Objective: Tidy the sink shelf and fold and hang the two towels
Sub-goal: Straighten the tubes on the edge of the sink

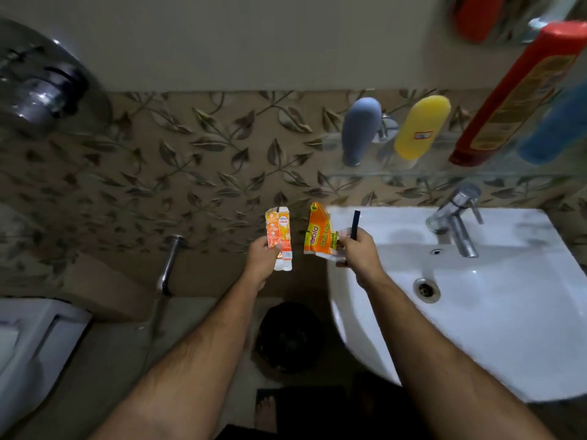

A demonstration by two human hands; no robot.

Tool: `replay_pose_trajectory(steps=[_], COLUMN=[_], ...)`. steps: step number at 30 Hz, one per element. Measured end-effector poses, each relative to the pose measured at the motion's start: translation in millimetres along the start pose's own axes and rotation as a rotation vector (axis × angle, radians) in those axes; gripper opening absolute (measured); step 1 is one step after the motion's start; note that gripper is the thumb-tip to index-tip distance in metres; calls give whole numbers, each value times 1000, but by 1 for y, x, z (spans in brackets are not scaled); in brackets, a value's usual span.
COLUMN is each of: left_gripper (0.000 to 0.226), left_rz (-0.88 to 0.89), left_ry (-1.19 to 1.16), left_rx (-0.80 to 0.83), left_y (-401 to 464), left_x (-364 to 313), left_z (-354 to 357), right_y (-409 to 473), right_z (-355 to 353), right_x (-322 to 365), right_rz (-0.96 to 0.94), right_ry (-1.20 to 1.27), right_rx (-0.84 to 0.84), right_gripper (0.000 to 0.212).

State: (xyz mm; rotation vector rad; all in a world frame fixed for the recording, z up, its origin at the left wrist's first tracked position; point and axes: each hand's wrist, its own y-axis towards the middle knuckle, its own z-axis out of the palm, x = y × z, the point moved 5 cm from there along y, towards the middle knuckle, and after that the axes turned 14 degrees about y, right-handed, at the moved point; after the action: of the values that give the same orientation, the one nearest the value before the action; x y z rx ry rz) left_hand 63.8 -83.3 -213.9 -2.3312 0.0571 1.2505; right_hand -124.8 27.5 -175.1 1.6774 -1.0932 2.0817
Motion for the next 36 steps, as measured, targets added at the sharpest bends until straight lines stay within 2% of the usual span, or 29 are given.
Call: replay_pose_trajectory(steps=[5, 8, 14, 16, 21, 26, 29, 32, 36], left_gripper=[20, 16, 17, 19, 19, 25, 30, 29, 25], left_rz=[-42, -102, -260, -320, -396, -413, -410, -440, -454], left_ry=[45, 58, 7, 3, 40, 163, 255, 289, 320], left_rx=[20, 62, 76, 52, 74, 93, 124, 117, 140], left_y=[-9, -9, -1, 9, 34, 70, 90, 113, 150], left_x=[54, 92, 177, 220, 313, 389, 429, 462, 490], left_z=[-45, -60, -53, -39, 13, 67, 99, 130, 174], right_y=[-30, -43, -30, -16, 15, 43, 62, 85, 121], right_z=[64, 85, 91, 86, 66, 52, 40, 31, 28], right_x=[-40, -79, -167, -208, -324, -447, -496, -549, -594], right_rz=[7, 66, 187, 243, 379, 572, 594, 603, 527], right_ry=[28, 21, -98, -174, -311, -287, -404, -471, -606], right_rx=[15, 10, -35, -37, -83, -98, -167, -134, -125], right_gripper=[18, 11, 10, 6, 15, 43, 32, 46, 50])
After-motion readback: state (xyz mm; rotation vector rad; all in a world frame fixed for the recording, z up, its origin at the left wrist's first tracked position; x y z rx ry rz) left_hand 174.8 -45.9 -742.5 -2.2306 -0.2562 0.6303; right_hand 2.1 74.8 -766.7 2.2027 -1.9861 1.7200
